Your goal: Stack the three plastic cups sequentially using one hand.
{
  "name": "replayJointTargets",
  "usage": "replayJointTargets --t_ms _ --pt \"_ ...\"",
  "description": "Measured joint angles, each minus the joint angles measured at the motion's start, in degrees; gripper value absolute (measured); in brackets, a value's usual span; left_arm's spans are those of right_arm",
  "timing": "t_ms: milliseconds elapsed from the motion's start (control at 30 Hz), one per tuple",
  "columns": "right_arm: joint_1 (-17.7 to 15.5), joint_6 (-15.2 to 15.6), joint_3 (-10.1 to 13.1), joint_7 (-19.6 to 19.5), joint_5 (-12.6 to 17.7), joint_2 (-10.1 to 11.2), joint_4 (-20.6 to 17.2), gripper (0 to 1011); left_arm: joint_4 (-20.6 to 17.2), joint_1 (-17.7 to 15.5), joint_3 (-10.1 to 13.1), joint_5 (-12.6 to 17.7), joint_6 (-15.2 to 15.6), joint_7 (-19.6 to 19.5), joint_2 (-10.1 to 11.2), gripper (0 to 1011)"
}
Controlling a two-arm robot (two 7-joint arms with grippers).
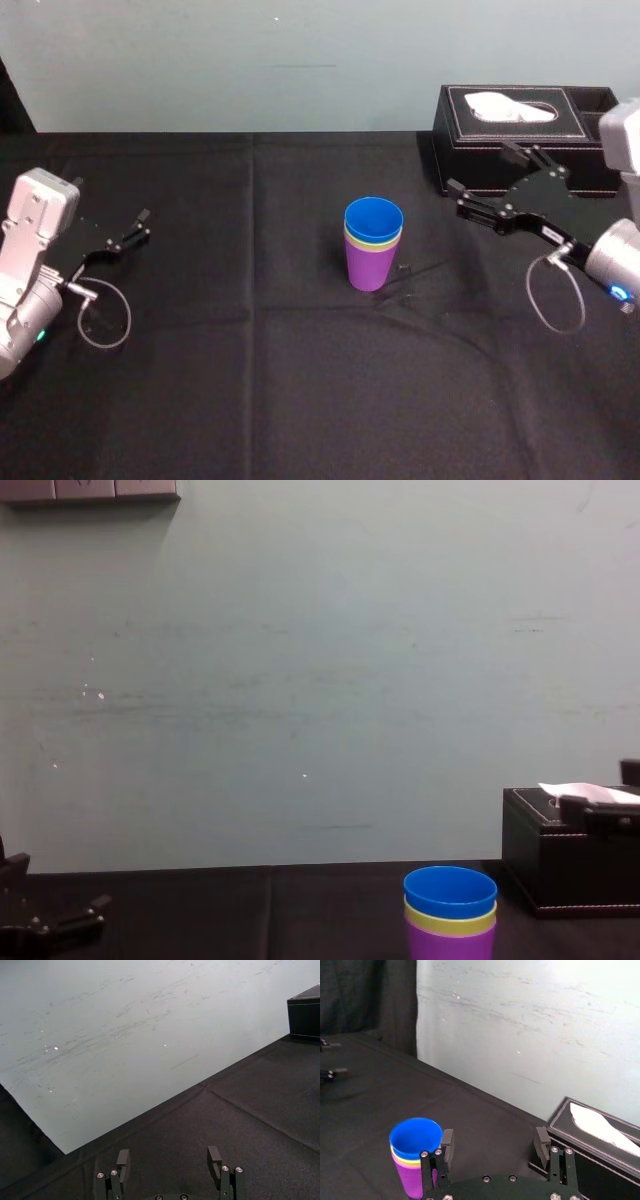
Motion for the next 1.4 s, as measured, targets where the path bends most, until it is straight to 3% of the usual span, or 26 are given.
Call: replayJointTargets --t_ms 233,700,1400 --pt "-1.31 -1.96 1.59 -0.01 -1.23 -1.02 3.68 1003 0.0 0.0 0.0 0.0 0.0 0.0 0.0 1011" --pt "-1.19 -3.37 2.38 -0.72 -3.52 -4.32 10.14 1003 0.0 0.0 0.0 0.0 -0.01 0.0 0.0 1011" --pt "-1.22 -3.33 2.35 -0.68 -3.21 -3.89 9.4 1003 0.0 0.0 0.0 0.0 0.0 0.0 0.0 1012"
